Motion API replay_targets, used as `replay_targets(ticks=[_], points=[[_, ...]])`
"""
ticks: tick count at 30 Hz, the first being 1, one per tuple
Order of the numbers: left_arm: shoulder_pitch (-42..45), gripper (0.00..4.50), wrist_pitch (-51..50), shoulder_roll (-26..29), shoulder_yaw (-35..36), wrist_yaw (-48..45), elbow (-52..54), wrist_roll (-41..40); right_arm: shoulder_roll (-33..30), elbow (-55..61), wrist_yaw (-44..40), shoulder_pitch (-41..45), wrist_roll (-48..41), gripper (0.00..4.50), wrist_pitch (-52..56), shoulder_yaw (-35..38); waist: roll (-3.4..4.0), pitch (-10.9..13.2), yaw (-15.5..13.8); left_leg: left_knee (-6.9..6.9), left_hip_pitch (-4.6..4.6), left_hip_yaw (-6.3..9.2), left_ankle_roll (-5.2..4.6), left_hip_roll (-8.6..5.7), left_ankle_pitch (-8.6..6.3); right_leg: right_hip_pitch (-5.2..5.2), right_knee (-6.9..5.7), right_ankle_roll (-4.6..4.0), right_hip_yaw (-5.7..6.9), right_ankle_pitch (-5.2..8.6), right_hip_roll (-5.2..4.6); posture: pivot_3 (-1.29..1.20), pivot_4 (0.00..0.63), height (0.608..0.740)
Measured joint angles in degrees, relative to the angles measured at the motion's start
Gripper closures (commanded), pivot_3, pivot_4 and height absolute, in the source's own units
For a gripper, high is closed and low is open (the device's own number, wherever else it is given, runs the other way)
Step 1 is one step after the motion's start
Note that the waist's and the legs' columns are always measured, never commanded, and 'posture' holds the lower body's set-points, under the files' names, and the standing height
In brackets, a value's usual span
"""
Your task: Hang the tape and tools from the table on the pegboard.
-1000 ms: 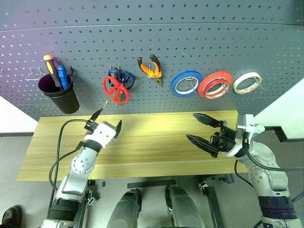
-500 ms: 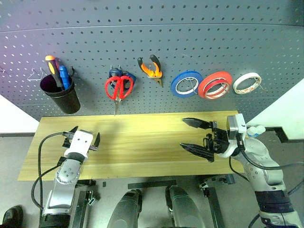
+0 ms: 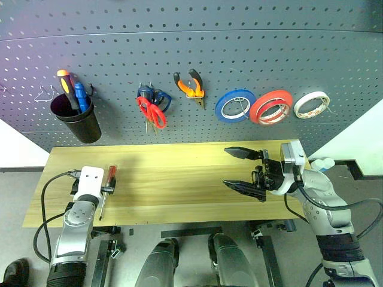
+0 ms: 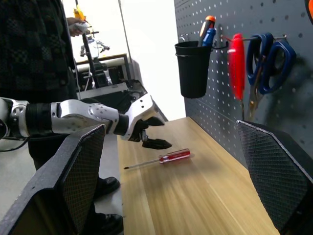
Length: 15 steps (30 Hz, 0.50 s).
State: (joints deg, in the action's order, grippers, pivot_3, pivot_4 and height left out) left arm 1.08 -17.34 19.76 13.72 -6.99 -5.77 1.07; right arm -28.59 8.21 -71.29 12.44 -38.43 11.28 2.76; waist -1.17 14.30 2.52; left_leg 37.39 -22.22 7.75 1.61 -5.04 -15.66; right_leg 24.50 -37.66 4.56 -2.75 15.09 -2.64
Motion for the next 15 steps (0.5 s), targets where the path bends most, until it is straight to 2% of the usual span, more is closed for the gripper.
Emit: replay_targets(ticks=[8, 15], points=[[5.61, 0.01, -2.36, 1.77, 0.69, -1.57, -6.71, -2.47, -0.84, 1.89, 2.5, -1.68, -0.09, 0.0, 1.13, 0.57, -0.07, 0.14, 0.01, -0.01, -0.02, 0.02, -0.01, 0.0, 0.0, 0.0, 0.01, 0.0, -0.01, 0.0, -0.01, -0.1, 0.319, 0.74], [5.91, 0.01, -1.2, 2.75, 0.53, -3.09, -7.36, -3.01, -1.88, 5.61, 5.5, -5.33, -1.14, 0.0, 3.36, 2.7, -0.12, 1.42, 0.13, -0.11, -0.03, 0.01, -0.03, 0.03, -0.01, 0.04, 0.05, -0.02, -0.06, 0.01, -0.02, -0.1, 0.364, 0.74]])
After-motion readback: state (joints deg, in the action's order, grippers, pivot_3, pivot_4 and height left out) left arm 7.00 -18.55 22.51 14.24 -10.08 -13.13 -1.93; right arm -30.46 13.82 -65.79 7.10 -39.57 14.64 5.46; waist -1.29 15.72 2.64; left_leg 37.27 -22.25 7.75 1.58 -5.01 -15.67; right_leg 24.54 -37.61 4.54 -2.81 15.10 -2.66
